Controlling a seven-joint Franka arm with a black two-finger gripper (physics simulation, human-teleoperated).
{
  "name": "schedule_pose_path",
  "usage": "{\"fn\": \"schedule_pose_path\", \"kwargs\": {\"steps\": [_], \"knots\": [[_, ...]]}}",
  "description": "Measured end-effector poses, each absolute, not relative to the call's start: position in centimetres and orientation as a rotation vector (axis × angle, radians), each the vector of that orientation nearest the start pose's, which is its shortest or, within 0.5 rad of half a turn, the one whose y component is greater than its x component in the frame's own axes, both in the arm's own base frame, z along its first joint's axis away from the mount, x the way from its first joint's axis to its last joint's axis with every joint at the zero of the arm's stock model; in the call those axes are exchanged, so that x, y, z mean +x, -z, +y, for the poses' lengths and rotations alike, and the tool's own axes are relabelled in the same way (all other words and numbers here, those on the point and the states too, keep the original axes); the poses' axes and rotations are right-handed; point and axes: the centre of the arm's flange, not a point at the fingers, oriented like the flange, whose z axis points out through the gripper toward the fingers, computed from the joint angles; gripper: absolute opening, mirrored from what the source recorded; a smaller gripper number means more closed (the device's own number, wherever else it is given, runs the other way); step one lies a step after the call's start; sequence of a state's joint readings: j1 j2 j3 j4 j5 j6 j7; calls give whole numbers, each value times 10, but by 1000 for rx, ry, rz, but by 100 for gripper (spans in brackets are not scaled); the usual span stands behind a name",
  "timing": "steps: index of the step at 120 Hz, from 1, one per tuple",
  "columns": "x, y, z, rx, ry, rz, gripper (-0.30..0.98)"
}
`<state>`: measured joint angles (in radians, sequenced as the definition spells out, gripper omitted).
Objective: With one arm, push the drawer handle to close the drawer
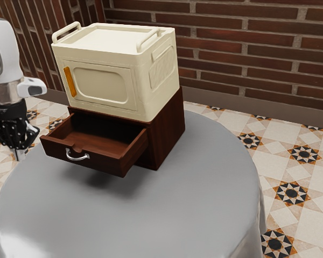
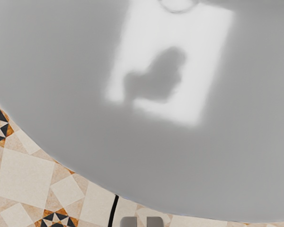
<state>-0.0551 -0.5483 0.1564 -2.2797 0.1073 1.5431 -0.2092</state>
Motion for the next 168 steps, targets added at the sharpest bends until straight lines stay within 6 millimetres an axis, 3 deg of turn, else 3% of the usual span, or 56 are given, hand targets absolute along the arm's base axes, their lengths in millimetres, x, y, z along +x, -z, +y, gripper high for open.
{"fn": "schedule_pose_path", "kwargs": {"steps": [24, 46, 93, 168], "knots": [[371, -492, 51, -3072, -247, -403, -9], [394, -458, 49, -3073, -171, -397, -10], [427, -433, 35, -3076, -39, -346, -10], [467, -410, 44, -3022, 76, -311, -10]]}}
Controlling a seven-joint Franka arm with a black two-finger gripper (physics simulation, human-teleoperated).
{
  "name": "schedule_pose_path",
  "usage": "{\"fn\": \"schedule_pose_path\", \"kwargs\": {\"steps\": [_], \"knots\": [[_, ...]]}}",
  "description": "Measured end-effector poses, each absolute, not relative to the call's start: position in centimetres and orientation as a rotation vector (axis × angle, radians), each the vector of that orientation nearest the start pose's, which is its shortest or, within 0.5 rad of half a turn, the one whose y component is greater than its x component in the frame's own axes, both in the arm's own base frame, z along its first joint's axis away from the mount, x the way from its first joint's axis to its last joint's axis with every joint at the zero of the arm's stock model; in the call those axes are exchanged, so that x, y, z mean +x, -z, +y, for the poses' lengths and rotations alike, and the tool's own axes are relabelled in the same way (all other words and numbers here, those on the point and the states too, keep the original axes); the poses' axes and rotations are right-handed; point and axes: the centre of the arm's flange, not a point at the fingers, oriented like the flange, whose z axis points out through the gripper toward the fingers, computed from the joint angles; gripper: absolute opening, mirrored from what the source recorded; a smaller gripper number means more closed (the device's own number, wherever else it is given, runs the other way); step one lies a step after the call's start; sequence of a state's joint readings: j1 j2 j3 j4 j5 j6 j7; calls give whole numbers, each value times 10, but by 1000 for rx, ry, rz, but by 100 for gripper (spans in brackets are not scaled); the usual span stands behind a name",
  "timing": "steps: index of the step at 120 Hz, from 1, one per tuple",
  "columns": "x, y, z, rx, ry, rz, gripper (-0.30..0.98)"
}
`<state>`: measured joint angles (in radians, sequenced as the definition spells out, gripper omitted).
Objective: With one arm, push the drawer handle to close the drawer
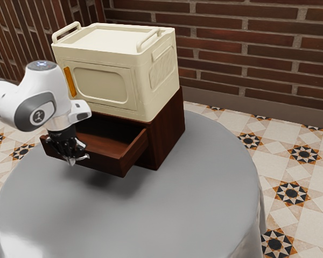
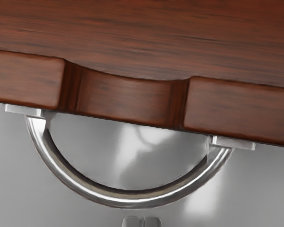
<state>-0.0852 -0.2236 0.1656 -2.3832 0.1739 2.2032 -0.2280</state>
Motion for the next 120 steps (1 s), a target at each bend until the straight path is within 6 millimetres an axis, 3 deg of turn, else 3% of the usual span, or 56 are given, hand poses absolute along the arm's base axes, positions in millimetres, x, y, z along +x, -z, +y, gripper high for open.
{"fn": "schedule_pose_path", "kwargs": {"steps": [29, 120], "knots": [[476, -406, 56, -3001, 89, -327, -10], [521, -397, 47, -2966, 223, -241, -10]]}}
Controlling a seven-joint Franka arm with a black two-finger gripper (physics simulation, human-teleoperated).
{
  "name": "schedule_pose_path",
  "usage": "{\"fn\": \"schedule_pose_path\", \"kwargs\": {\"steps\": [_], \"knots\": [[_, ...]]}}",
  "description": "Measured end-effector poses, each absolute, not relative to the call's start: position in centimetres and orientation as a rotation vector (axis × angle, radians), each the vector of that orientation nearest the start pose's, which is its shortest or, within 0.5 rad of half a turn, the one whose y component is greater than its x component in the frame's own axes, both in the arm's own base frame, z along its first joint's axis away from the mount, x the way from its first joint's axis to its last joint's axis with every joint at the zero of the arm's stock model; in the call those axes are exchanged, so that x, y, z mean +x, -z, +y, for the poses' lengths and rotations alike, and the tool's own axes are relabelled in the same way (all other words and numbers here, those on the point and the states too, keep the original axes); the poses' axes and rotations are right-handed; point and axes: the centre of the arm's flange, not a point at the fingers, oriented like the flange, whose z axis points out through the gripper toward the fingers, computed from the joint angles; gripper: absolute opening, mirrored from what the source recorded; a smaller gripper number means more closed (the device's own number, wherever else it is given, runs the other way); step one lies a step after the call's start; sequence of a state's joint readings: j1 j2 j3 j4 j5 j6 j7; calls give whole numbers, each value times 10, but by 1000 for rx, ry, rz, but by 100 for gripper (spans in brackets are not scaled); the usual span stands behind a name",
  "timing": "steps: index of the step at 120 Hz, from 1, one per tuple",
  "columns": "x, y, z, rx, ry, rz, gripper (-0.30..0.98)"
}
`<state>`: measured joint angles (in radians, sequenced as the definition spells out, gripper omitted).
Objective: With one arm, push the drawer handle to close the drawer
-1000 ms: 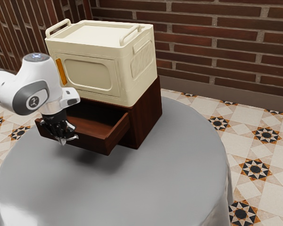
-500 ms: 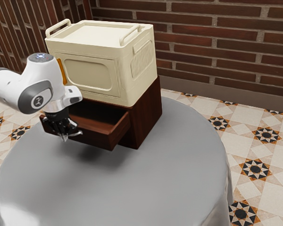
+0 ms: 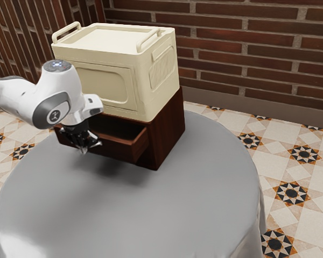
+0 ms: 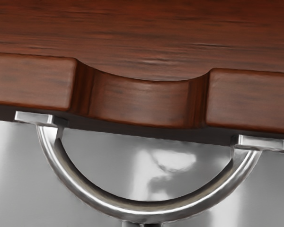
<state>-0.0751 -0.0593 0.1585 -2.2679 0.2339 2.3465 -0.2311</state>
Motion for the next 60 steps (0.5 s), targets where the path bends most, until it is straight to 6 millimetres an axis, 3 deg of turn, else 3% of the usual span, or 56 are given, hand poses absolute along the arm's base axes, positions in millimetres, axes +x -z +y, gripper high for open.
{"fn": "schedule_pose_path", "kwargs": {"steps": [60], "knots": [[552, -389, 47, -2929, 407, -167, -10]]}}
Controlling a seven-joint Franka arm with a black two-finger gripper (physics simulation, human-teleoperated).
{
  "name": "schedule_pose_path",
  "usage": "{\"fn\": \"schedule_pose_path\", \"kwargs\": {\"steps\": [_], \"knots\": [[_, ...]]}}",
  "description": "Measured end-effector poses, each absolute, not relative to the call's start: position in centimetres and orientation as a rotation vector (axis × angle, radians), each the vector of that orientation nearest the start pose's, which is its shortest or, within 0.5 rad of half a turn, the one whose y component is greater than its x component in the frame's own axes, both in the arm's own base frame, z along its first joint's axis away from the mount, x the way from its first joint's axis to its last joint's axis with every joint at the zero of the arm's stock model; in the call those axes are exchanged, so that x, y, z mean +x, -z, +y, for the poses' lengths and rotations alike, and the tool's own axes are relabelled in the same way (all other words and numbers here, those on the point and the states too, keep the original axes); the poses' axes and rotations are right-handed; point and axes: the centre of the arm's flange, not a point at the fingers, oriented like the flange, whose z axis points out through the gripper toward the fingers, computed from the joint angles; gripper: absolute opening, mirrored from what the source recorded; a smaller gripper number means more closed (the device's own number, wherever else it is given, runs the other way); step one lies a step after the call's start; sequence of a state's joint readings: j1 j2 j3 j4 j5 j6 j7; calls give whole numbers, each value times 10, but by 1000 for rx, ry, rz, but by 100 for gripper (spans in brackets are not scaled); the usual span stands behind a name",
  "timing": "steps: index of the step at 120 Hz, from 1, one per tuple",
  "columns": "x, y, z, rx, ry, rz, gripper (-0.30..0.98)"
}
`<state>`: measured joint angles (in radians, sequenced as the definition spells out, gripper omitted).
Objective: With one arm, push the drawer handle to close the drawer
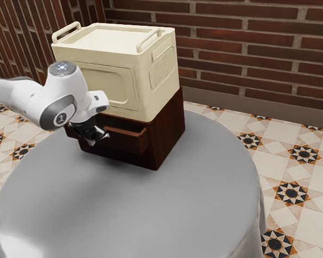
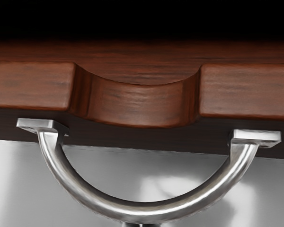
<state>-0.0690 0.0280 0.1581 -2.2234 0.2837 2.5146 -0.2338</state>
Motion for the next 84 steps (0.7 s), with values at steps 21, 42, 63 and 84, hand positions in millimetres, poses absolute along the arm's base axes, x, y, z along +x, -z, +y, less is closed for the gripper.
{"fn": "schedule_pose_path", "kwargs": {"steps": [21, 42, 63, 84], "knots": [[562, -387, 43, -2924, 483, -143, -9], [569, -382, 40, -2916, 539, -114, -10], [577, -385, 39, -2903, 593, -95, -10], [581, -383, 39, -2899, 627, -85, -10]]}}
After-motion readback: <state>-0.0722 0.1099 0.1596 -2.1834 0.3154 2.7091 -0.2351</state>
